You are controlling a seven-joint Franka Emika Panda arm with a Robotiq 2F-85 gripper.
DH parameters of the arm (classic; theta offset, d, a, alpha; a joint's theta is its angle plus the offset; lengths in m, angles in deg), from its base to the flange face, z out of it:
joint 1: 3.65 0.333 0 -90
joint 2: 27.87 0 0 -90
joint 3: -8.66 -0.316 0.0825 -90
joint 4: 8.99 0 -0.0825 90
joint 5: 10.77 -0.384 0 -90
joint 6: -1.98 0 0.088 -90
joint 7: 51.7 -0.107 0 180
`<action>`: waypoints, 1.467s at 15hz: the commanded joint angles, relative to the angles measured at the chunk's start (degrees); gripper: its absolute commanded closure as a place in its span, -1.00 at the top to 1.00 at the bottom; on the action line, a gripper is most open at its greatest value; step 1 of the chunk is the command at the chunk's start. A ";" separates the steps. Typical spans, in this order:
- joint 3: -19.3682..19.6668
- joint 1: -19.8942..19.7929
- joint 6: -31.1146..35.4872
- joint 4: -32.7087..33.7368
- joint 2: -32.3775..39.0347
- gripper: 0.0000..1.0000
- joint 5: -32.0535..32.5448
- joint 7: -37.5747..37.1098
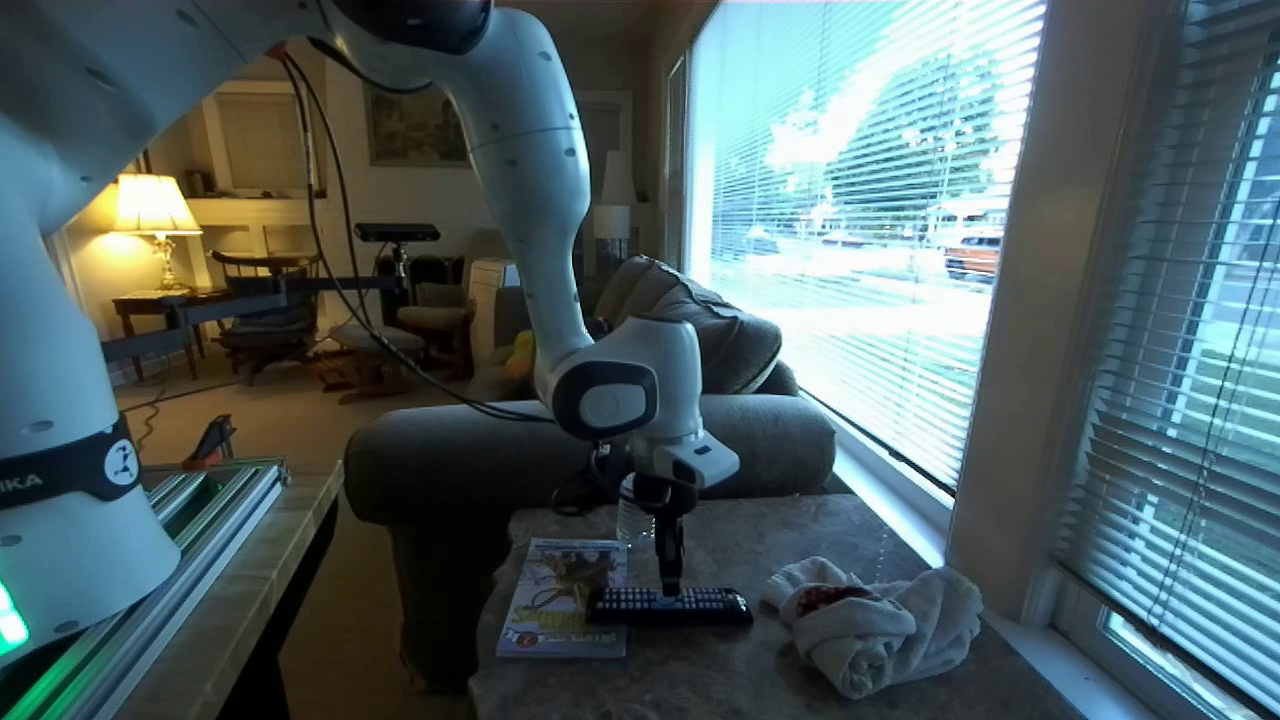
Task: Turn the remote control to the left and press a button on the remote control.
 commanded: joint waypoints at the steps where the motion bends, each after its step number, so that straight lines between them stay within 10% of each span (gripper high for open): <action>1: 0.30 0.76 0.40 -0.93 -0.15 -1.00 -0.97 0.77; 22: -0.45 0.77 -0.37 2.20 3.78 -1.00 -1.57 -0.43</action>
